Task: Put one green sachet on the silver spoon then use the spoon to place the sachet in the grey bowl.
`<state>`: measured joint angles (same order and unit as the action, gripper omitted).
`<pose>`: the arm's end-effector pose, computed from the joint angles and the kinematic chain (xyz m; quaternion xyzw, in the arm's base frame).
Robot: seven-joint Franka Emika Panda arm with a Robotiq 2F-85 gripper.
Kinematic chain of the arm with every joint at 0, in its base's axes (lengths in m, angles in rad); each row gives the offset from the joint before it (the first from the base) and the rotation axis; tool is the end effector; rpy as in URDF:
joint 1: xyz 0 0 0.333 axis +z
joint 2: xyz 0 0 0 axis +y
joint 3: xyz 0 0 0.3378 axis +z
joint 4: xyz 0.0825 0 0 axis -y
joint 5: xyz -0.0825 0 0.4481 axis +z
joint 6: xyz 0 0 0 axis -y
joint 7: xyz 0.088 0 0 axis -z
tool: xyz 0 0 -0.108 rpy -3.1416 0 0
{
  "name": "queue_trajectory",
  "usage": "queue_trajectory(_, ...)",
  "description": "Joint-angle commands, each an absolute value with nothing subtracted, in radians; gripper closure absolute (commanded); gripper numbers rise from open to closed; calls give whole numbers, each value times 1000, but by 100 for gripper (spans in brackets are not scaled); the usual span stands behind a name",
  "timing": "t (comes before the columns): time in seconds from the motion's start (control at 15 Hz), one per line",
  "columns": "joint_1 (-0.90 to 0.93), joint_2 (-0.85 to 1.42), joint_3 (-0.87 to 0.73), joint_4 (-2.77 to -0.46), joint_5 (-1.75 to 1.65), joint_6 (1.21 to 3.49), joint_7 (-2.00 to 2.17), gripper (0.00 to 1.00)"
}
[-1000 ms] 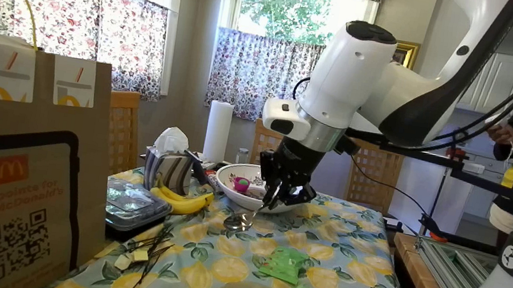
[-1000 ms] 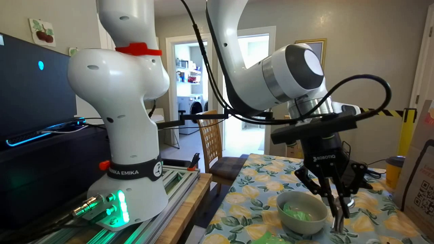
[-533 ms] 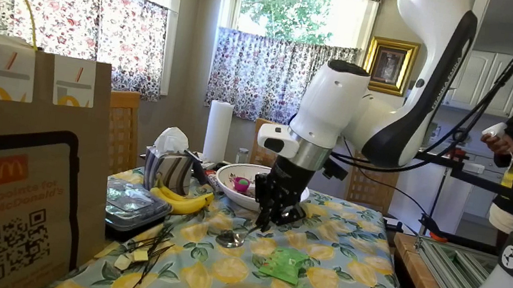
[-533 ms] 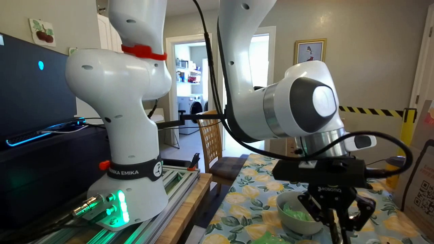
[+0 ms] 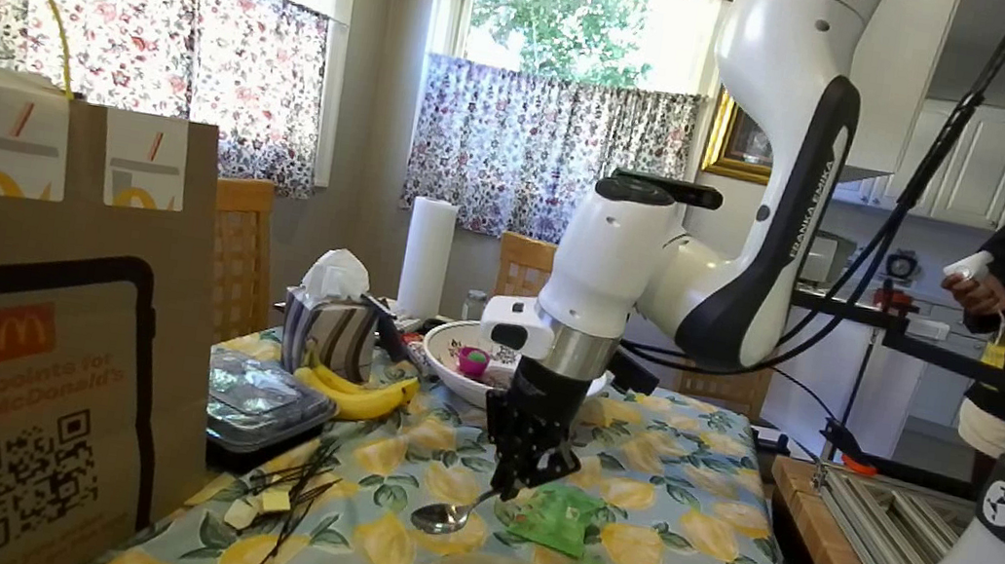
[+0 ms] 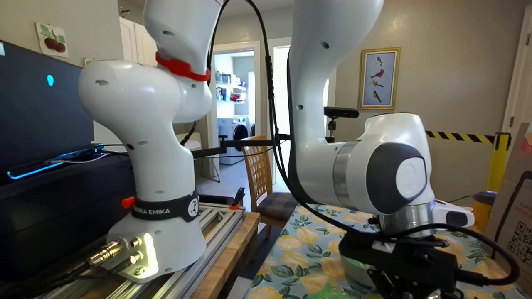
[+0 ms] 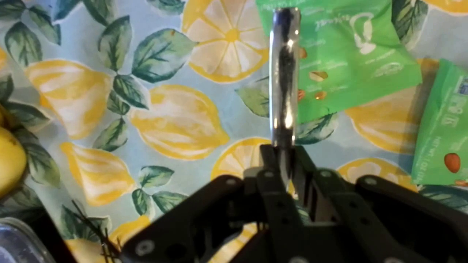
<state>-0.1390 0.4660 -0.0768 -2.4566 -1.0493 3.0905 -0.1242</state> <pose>0.4710 -0.0353 0.0757 0.8811 0.4611 0.0500 0.0921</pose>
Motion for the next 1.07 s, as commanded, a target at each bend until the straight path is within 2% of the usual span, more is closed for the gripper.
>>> queue_trajectory(0.0,-190,530,-30,-2396,-1010,3076,-192,96)
queue_trajectory(0.27,-178,553,-30,-2371,-917,3048,-297,96)
queue_trajectory(0.33,-177,557,-27,-2365,-900,3035,-315,59)
queue_trajectory(0.47,-178,562,-20,-2356,-872,3012,-348,53)
queue_trajectory(0.8,-185,517,6,-2392,-790,2991,-369,16)
queue_trajectory(0.93,-263,460,117,-2459,-676,2957,-341,2)
queue_trajectory(1.0,-273,430,149,-2489,-631,2960,-322,0)
